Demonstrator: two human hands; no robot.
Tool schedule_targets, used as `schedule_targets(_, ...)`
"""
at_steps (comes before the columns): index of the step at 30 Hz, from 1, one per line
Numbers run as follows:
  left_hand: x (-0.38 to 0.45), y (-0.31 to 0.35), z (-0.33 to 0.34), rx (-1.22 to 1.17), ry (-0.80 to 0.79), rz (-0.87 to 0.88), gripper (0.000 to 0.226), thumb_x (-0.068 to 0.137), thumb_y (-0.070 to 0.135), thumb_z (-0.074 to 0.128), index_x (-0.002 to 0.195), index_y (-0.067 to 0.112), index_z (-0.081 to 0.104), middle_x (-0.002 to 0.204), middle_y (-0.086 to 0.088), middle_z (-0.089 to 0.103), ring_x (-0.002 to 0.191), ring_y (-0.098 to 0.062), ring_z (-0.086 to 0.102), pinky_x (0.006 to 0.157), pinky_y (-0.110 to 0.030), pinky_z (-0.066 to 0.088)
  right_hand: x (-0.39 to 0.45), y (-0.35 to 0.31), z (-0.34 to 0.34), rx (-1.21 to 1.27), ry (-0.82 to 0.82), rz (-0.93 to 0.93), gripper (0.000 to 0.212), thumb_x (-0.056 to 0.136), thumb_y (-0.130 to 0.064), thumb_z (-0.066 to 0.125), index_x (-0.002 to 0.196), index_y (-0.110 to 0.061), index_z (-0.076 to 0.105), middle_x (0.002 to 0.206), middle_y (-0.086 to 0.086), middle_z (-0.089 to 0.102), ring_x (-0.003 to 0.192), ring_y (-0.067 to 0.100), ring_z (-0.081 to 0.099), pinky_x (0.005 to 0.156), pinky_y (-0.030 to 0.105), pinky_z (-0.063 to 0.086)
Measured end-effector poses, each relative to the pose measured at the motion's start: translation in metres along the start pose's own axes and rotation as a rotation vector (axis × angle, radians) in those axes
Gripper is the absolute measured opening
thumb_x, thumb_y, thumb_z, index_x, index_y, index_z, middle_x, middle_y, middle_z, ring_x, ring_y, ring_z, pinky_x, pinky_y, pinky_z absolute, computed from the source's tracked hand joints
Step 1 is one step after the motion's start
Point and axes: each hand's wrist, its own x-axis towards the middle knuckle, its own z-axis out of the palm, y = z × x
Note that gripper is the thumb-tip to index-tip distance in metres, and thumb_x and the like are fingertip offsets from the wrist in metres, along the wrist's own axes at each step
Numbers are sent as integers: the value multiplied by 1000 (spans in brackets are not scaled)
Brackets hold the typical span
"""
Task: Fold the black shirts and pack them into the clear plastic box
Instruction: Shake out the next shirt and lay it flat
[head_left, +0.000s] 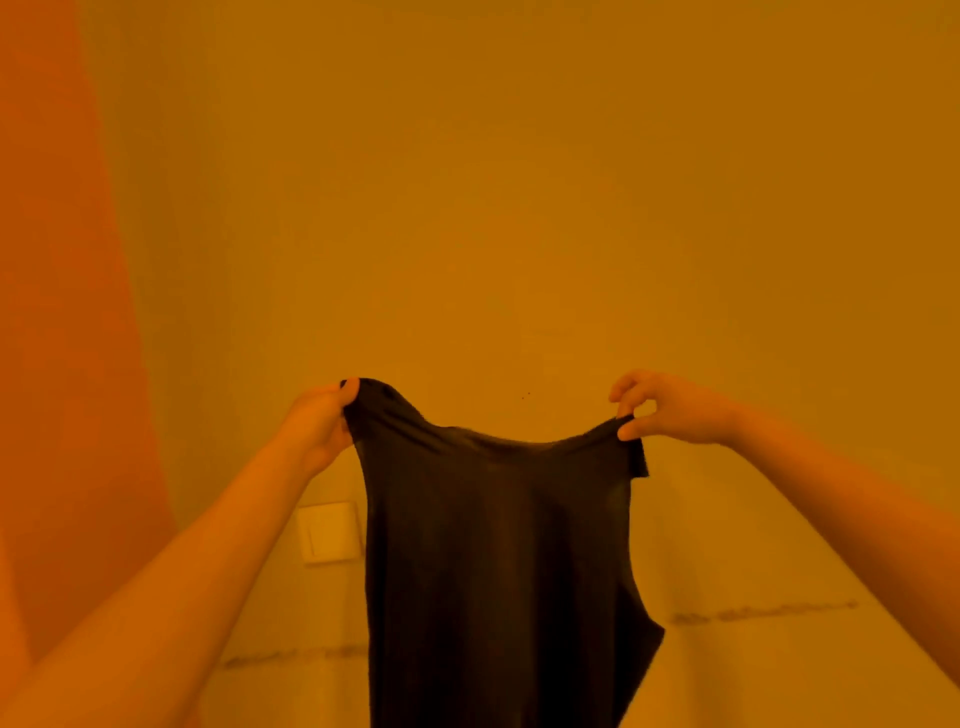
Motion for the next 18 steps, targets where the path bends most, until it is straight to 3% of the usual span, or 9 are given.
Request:
schedule_targets(3, -2, 1, 8, 24, 32, -2, 18, 97, 12, 45, 83, 10, 55, 84, -5, 59, 76, -14, 57, 61, -25, 48, -2, -6, -6, 126, -16, 92, 10, 86, -6, 63, 77, -12, 62, 81, 1, 59, 78, 12, 57, 72, 22, 49)
schedule_targets(7, -2, 6, 14, 43, 39, 28, 15, 95, 9, 49, 83, 10, 57, 83, -5, 59, 76, -14, 57, 67, -26, 47, -6, -6, -9, 189, 33, 121, 19, 83, 0, 65, 74, -16, 61, 69, 1, 57, 68, 10, 57, 59, 17, 48)
schedule_targets(10, -3, 9, 17, 119, -26, 67, 11, 94, 8, 51, 86, 9, 59, 87, -6, 60, 80, -15, 58, 73, -26, 49, -8, -4, -13, 146, 52, 109, 23, 78, -1, 70, 85, -21, 62, 76, 1, 55, 73, 12, 55, 67, 22, 44)
schedule_targets(14, -1, 11, 20, 461, 33, 219, 20, 93, 5, 51, 75, 10, 56, 79, -6, 58, 74, -14, 56, 60, -18, 50, -10, 0, -19, 60, 9, 171, 36, 78, 0, 70, 108, -18, 62, 102, 4, 59, 99, 18, 55, 89, 31, 43)
schedule_targets(16, 1, 10, 23, 558, 93, 249, 23, 93, 5, 51, 71, 10, 53, 77, -8, 55, 71, -15, 55, 61, -21, 48, -11, 0, -20, 5, -35, 202, 34, 78, 1, 69, 106, -17, 64, 99, 3, 60, 97, 18, 55, 86, 30, 42)
schedule_targets(18, 2, 7, 28, 493, 93, 208, 22, 94, 4, 50, 73, 9, 51, 78, -7, 54, 73, -16, 55, 62, -22, 48, -12, 0, -21, -107, -99, 217, 27, 78, 0, 68, 97, -19, 65, 93, 0, 62, 92, 17, 57, 79, 26, 45)
